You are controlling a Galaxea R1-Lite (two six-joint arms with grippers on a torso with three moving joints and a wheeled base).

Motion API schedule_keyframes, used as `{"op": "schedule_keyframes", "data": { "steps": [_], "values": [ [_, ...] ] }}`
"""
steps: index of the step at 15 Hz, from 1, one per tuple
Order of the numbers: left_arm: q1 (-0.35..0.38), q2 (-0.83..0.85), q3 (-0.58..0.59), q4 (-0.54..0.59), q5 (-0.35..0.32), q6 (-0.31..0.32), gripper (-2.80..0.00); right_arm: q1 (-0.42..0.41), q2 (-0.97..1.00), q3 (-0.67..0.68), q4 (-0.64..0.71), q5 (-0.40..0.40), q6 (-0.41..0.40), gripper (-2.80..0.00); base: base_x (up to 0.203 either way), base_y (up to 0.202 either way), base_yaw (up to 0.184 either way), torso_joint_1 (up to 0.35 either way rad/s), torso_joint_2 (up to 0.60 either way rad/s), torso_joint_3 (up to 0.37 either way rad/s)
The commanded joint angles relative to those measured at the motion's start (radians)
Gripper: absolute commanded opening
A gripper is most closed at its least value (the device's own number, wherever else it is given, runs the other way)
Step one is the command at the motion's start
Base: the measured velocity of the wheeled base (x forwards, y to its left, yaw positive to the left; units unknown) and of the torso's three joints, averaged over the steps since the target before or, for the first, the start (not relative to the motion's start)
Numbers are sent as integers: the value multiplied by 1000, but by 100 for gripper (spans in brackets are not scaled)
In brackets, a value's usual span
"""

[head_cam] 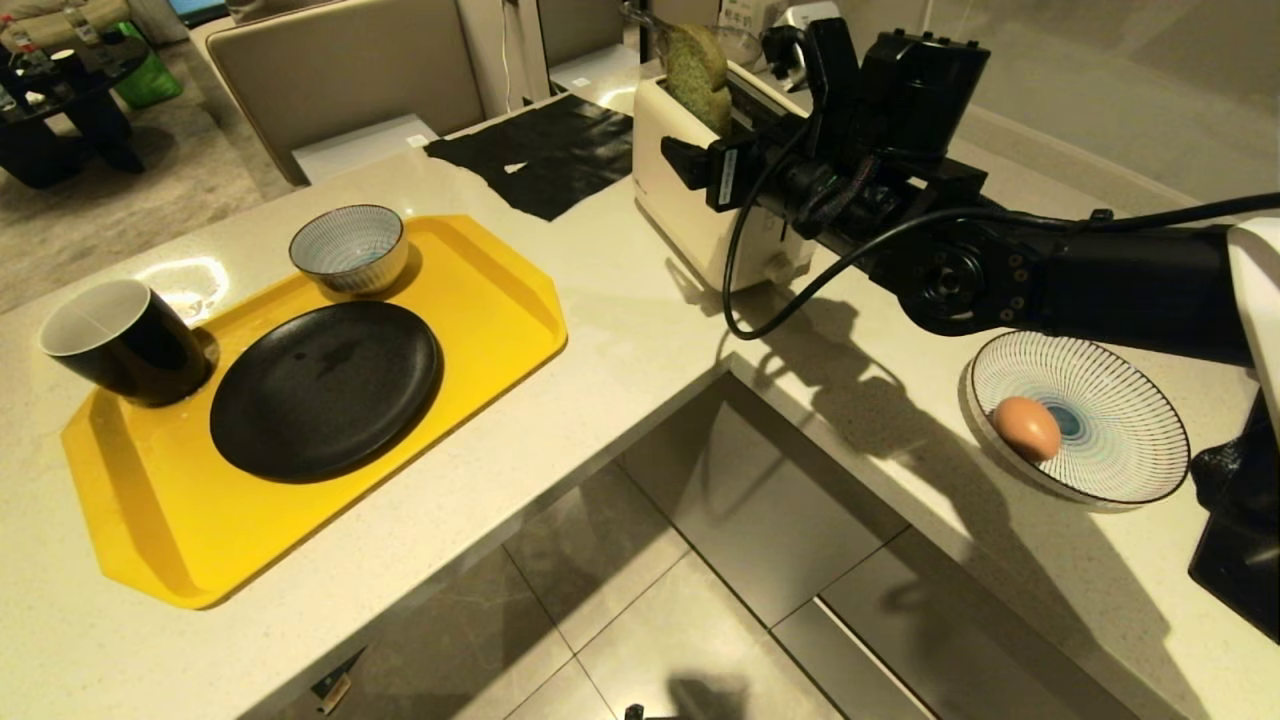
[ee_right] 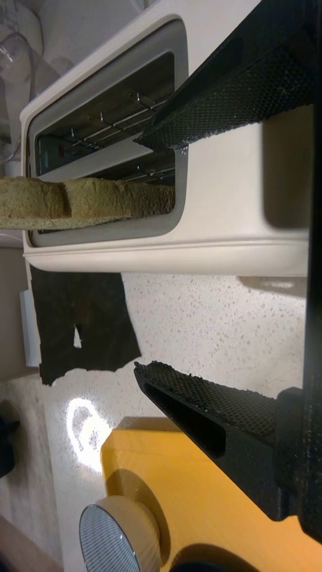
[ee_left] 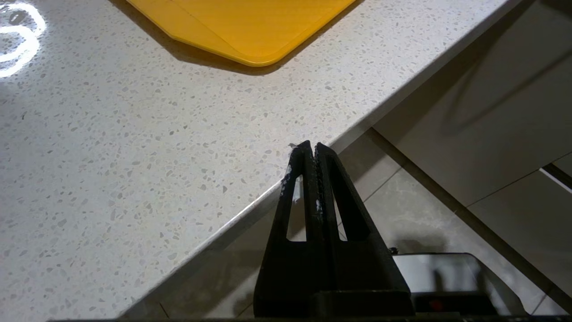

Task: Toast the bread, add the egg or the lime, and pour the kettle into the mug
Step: Put the baked bread on a plate

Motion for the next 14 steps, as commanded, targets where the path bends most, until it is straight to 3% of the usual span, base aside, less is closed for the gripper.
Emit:
{"op": "schedule_keyframes", "data": {
  "steps": [1, 14],
  "values": [
    [0, 1, 0, 0, 0, 0, -280, 1, 15, -2, 2, -29, -13, 0, 0, 0, 0, 0, 0, 0],
    [1, 1, 0, 0, 0, 0, -280, 7, -138, 4, -19, -103, -13, 0, 0, 0, 0, 0, 0, 0]
  ]
}}
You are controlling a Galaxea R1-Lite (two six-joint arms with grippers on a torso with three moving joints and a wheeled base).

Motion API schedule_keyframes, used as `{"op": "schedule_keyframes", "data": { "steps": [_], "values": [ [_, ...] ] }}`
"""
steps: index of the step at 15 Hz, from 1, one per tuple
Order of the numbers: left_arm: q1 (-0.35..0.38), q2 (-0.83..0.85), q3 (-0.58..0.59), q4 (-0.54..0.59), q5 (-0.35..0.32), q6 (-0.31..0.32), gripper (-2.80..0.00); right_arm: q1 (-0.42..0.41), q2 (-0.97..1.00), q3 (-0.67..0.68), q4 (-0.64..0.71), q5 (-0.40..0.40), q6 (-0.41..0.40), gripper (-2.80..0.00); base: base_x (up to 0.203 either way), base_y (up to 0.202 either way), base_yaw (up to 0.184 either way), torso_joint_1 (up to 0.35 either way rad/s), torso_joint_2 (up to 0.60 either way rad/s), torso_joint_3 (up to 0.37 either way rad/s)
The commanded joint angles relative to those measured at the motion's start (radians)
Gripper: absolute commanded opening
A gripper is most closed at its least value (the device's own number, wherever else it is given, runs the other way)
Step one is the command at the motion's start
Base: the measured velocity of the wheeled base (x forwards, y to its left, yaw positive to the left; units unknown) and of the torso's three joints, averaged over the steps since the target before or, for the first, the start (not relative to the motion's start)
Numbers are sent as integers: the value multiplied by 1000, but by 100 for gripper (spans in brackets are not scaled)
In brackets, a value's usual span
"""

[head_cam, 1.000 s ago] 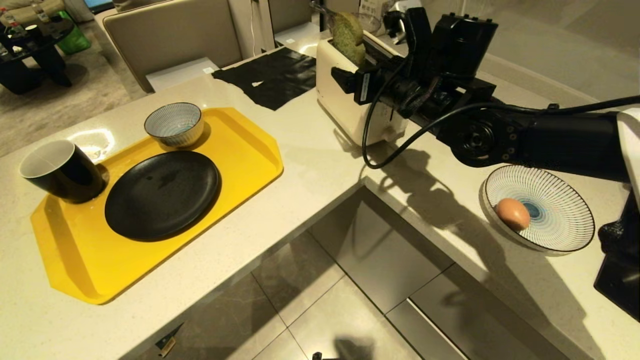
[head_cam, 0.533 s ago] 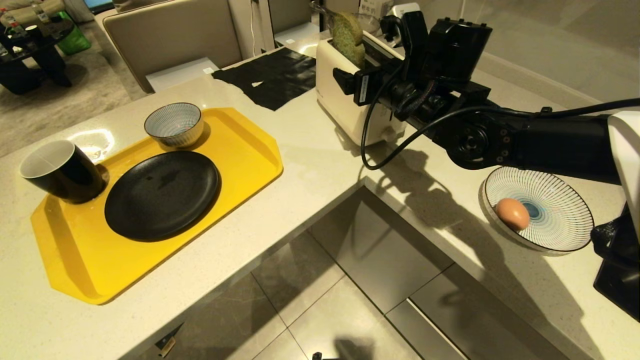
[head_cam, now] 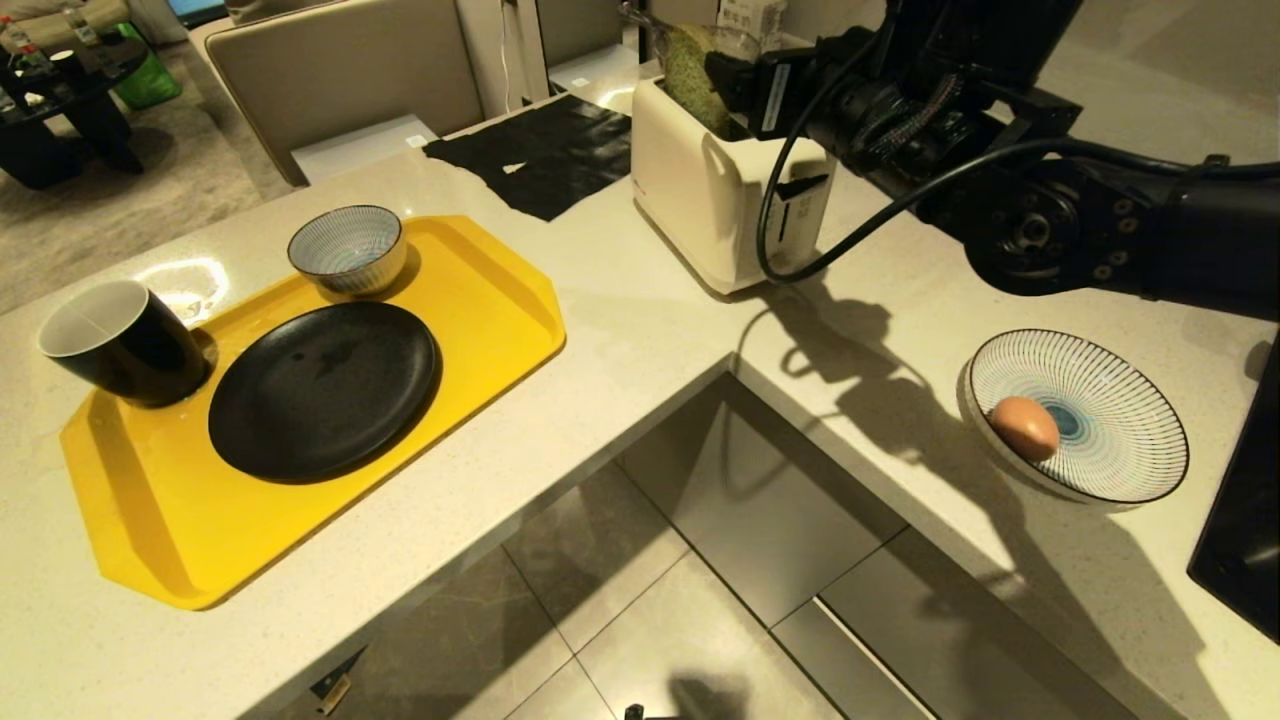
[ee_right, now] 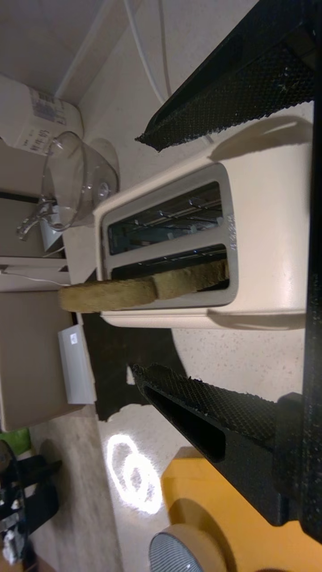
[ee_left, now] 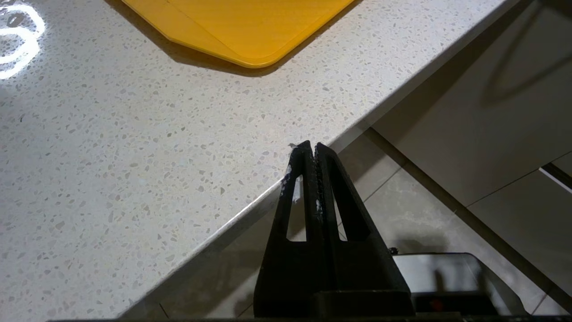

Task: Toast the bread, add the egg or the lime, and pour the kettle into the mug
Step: Put the baked bread on a plate

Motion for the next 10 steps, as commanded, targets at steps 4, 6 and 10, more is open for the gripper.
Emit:
{"op": "schedule_keyframes", "data": {
  "steps": [4, 6, 10],
  "values": [
    [0, 1, 0, 0, 0, -1, -280, 12, -62, 12, 51, 1, 51, 0, 0, 0, 0, 0, 0, 0],
    [0, 1, 0, 0, 0, -1, -280, 20, -65, 14, 69, 0, 79, 0, 0, 0, 0, 0, 0, 0],
    [0, 1, 0, 0, 0, -1, -280, 22, -172, 88, 133, -2, 80, -280, 0, 0, 0, 0, 0, 0]
  ]
}}
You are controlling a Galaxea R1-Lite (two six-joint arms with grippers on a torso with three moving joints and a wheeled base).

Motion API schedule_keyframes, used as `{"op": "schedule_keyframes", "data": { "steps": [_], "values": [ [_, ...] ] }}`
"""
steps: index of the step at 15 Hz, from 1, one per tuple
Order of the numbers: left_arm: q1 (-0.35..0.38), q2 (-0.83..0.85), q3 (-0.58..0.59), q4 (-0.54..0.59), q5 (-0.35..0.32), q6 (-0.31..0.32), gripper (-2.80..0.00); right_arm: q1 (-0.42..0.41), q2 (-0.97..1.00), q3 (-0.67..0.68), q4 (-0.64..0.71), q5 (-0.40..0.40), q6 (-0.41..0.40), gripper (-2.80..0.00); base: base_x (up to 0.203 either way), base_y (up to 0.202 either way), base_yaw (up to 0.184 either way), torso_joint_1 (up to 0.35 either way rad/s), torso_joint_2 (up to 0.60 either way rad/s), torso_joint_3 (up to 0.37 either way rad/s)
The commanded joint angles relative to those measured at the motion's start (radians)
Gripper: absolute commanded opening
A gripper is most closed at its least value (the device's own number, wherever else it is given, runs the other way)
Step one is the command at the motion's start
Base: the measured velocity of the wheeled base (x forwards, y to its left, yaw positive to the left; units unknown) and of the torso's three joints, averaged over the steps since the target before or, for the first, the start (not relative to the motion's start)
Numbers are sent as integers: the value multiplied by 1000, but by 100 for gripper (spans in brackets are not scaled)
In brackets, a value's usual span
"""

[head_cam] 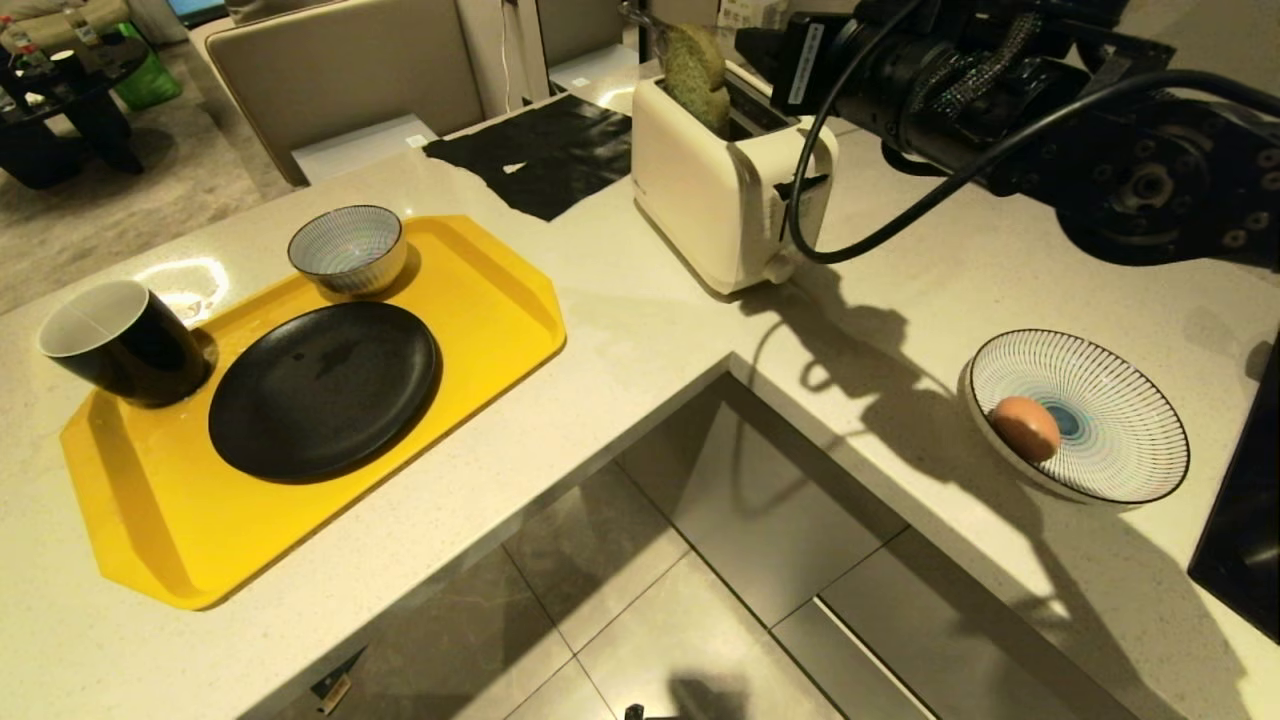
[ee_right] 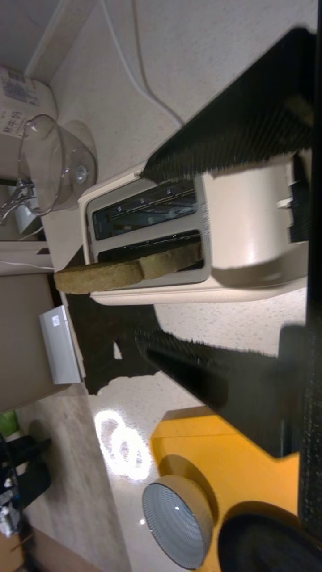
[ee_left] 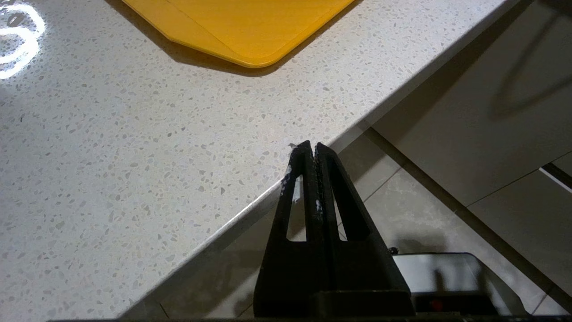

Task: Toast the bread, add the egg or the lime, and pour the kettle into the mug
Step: Put the baked bread on a plate

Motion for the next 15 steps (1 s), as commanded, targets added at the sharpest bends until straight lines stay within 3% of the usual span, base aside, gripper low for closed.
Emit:
{"op": "schedule_keyframes", "data": {
  "steps": [1, 7, 15],
  "values": [
    [0, 1, 0, 0, 1, 0, -280, 1, -104, 58, 30, 0, 2, -280, 0, 0, 0, 0, 0, 0],
    [0, 1, 0, 0, 1, 0, -280, 0, -313, 383, 173, 2, 36, -280, 0, 0, 0, 0, 0, 0],
    [0, 1, 0, 0, 0, 0, -280, 84, -320, 329, 258, 9, 37, -280, 0, 0, 0, 0, 0, 0]
  ]
}}
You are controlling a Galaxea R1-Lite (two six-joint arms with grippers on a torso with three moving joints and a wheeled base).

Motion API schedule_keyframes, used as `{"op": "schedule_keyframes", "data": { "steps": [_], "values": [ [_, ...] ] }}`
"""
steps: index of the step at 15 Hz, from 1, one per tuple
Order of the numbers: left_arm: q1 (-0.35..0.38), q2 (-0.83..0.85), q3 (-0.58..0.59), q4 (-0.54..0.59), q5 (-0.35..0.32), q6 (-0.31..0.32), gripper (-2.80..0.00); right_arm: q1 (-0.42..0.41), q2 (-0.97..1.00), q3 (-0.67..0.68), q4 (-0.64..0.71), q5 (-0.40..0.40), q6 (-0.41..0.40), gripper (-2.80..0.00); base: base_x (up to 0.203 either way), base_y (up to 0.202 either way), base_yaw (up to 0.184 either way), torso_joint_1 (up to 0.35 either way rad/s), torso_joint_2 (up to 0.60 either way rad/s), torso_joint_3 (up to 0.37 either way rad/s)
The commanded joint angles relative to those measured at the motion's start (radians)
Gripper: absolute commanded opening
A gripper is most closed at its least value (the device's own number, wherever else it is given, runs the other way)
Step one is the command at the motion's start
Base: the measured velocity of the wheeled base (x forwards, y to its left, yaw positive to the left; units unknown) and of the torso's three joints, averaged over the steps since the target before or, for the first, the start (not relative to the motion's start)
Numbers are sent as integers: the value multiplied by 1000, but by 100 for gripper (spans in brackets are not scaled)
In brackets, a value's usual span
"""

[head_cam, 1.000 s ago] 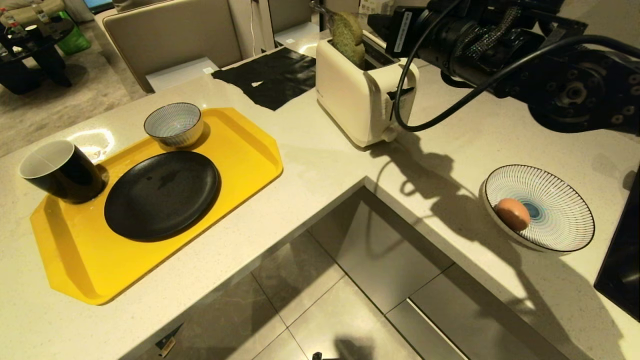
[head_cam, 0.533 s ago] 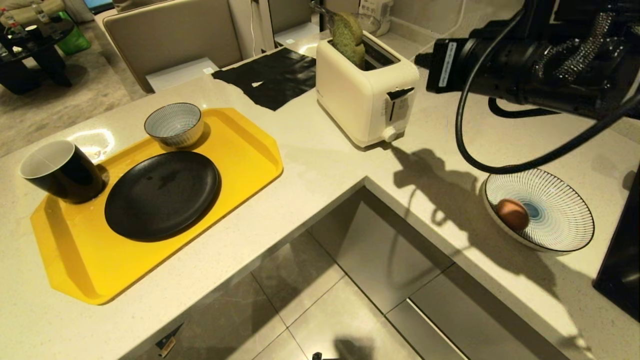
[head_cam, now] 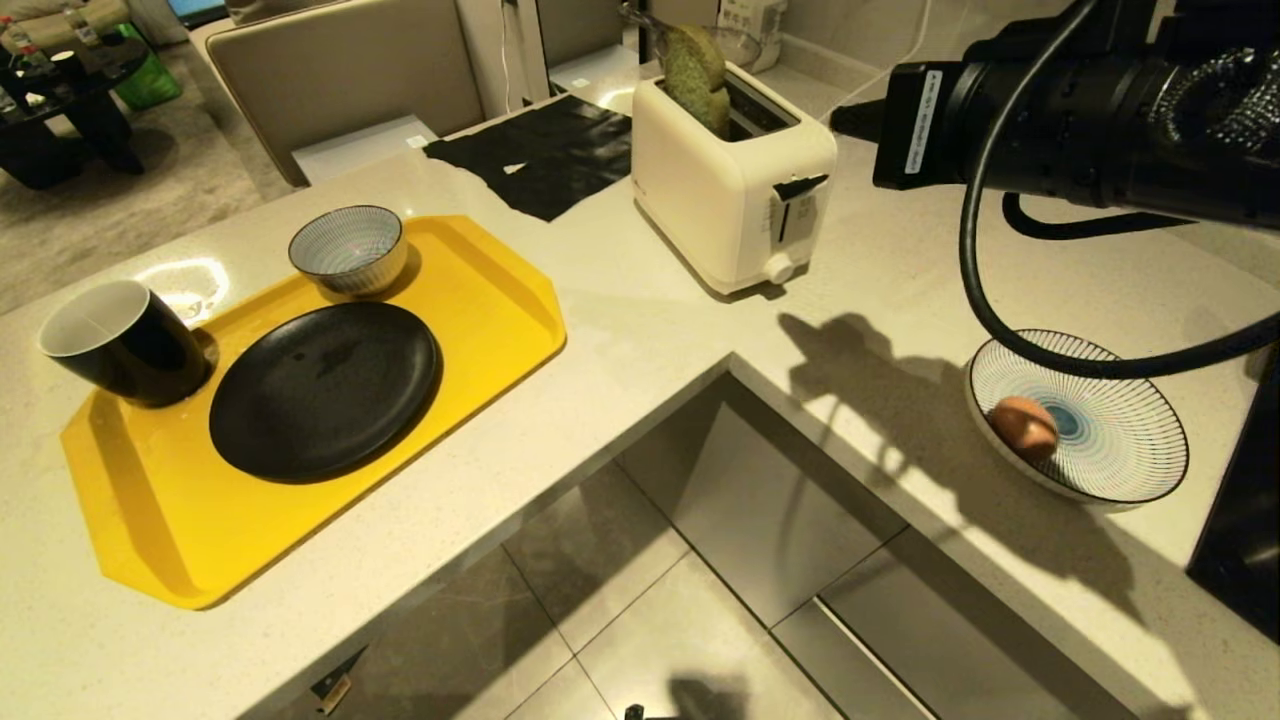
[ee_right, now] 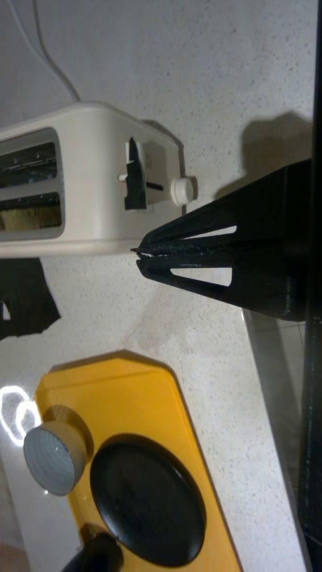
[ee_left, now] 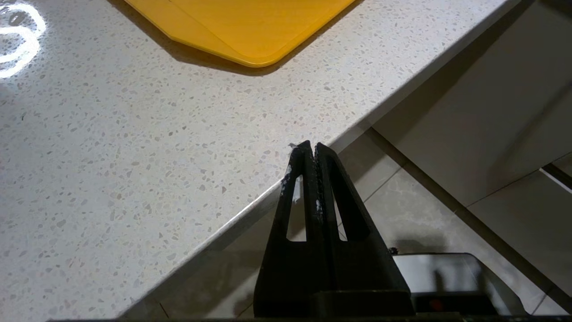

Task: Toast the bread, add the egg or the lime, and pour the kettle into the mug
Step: Put the baked bread on a plate

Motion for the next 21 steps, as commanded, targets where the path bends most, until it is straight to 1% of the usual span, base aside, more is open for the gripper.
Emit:
{"op": "schedule_keyframes", "data": {
  "steps": [1, 9, 16, 17, 18, 19, 21],
  "values": [
    [0, 1, 0, 0, 0, 1, -280, 30, -3, -2, 0, -2, -1, -280, 0, 0, 0, 0, 0, 0],
    [2, 1, 0, 2, -6, 17, -280, 34, -15, 4, 2, -8, -2, -280, 0, 0, 0, 0, 0, 0],
    [0, 1, 0, 2, -6, 15, -280, 35, -19, -4, -1, -8, -2, -280, 177, 0, 0, 0, 2, 3],
    [0, 1, 0, 0, -1, 0, -280, 35, -19, -5, -3, -8, -3, -280, 125, 0, 2, 17, 7, 2],
    [1, 1, 0, 0, -1, -1, -280, 37, -16, -7, -3, -10, -4, -280, 0, 0, 0, 0, 0, 0],
    [0, 1, 0, 0, -1, 0, -280, 37, -7, -8, -7, -20, -7, -280, 0, 0, 0, 0, 0, 0],
    [0, 1, 0, 0, -1, 0, -280, 35, 16, -26, -11, -82, -16, -280, 0, 0, 0, 0, 0, 0]
  ]
}}
